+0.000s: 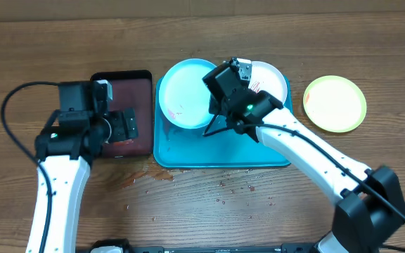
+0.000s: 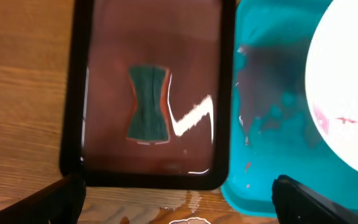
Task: Clean dirty plates on tray and stack at the side
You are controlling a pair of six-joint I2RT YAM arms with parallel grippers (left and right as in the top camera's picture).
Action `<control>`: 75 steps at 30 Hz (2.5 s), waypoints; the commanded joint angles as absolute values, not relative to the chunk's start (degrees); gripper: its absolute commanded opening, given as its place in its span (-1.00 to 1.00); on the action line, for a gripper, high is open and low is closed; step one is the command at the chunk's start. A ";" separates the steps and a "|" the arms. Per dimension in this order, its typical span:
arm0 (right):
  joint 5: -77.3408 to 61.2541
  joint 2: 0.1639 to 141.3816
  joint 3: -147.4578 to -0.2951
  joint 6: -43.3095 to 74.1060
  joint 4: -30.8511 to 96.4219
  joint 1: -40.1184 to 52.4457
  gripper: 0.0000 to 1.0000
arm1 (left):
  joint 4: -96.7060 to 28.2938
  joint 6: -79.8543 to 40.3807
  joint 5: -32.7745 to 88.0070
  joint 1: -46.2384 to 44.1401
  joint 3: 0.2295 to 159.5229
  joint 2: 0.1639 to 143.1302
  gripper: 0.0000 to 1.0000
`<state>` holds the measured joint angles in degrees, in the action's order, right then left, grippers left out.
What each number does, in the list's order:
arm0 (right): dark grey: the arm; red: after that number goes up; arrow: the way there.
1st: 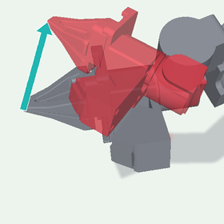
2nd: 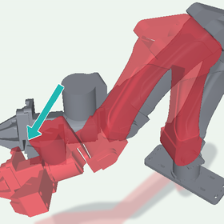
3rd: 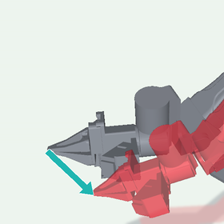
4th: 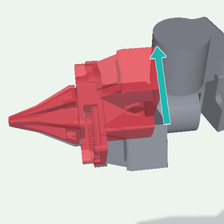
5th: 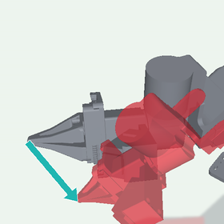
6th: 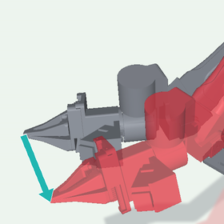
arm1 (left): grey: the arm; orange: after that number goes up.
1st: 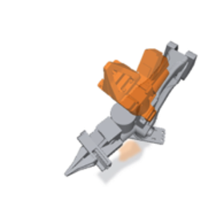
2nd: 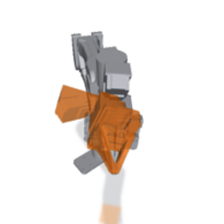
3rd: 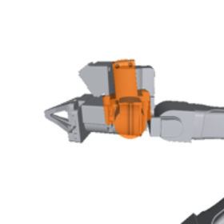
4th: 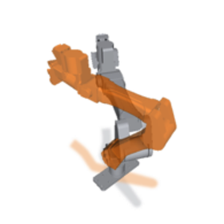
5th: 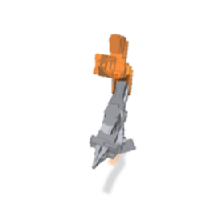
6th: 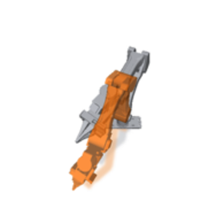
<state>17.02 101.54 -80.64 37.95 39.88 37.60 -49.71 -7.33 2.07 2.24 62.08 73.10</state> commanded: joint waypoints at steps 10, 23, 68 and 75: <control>13.06 106.61 -80.95 39.20 38.02 37.71 -0.92 | -38.76 -8.93 -4.08 -1.63 53.10 82.94 0.81; 13.43 106.61 -80.95 38.81 38.72 35.73 -0.92 | -29.06 -9.26 -6.44 -1.48 52.51 96.49 0.62; 13.41 107.22 -80.95 39.59 36.88 35.48 -0.92 | -36.86 -13.06 -8.88 -1.54 60.69 85.80 -0.92; 13.17 110.45 -80.95 44.23 34.50 35.57 -0.92 | -37.17 -16.32 3.05 -1.85 60.66 84.97 -0.92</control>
<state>13.26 108.81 -80.58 41.60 35.48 35.62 -37.32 -13.80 -4.51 -1.48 59.53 86.56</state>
